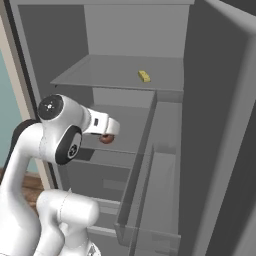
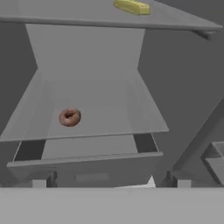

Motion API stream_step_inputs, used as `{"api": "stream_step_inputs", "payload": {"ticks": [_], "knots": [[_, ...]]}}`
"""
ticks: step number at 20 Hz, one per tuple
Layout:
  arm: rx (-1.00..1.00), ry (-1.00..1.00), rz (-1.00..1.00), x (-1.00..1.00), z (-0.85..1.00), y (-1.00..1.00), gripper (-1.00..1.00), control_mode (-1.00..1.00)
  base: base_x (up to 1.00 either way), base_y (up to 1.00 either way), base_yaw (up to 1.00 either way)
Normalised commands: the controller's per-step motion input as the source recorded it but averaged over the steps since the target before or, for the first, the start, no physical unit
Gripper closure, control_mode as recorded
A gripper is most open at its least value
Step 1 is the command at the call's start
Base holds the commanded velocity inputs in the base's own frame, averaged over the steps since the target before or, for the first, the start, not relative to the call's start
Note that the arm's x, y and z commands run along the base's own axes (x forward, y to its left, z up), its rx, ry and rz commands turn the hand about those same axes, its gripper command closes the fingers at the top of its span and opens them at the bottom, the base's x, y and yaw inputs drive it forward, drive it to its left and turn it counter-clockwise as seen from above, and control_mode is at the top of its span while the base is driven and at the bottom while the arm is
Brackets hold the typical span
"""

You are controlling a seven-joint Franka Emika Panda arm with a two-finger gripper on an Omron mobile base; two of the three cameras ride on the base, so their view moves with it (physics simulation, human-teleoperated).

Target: Move the donut and butter stick from the top shelf to the second highest shelf to make space. Then, place the pitcher from the counter on the cleared top shelf.

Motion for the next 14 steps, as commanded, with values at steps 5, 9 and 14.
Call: {"api": "stream_step_inputs", "payload": {"ticks": [5,9,14], "knots": [[0.00,-0.07,0.00,0.00,0.80,-0.07,-1.00,-1.00,0.00,0.00,0.00],[0.00,0.00,0.00,0.05,0.81,-0.02,-1.00,-1.00,0.00,0.00,0.00],[0.00,0.00,0.00,0.14,0.34,-0.06,-1.00,-1.00,0.00,0.00,0.00]]}}
